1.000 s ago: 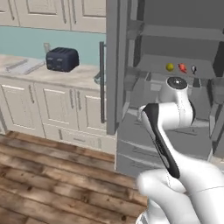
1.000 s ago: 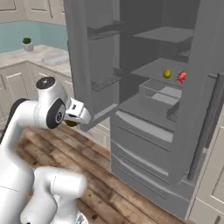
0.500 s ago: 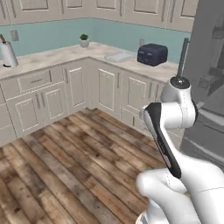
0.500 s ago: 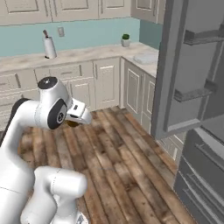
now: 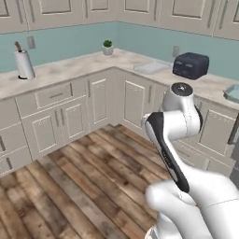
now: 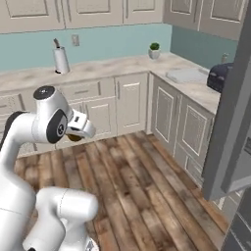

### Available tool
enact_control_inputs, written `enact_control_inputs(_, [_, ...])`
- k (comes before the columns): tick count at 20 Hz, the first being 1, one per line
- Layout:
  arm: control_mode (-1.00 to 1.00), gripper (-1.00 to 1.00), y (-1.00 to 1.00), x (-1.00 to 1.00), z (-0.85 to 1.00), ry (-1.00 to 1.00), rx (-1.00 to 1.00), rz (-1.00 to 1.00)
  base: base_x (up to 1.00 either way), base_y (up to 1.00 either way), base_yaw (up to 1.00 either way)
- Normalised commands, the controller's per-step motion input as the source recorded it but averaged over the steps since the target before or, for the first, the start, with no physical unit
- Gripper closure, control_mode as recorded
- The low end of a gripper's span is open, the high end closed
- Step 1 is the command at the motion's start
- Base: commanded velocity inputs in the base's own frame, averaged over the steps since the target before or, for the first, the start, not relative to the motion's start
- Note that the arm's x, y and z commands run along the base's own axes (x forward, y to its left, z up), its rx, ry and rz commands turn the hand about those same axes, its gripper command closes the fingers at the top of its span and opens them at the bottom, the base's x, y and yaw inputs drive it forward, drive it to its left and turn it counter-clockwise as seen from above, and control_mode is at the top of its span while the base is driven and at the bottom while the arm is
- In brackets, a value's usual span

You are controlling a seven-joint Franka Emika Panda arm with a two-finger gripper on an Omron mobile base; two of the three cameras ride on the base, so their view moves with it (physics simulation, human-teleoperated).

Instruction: Place one lemon and one fish in each tupperware on the nearby counter, to pack two identical lunches.

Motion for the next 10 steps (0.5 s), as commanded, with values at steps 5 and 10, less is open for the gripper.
enact_control_inputs(5, [1.0, 1.0, 0.0, 0.0, 0.0, 0.0, 0.0, 0.0, 1.0, 0.39, -0.47])
enact_control_inputs(10, [1.0, 1.0, 0.0, 0.0, 0.0, 0.0, 0.0, 0.0, 1.0, 0.57, -0.63])
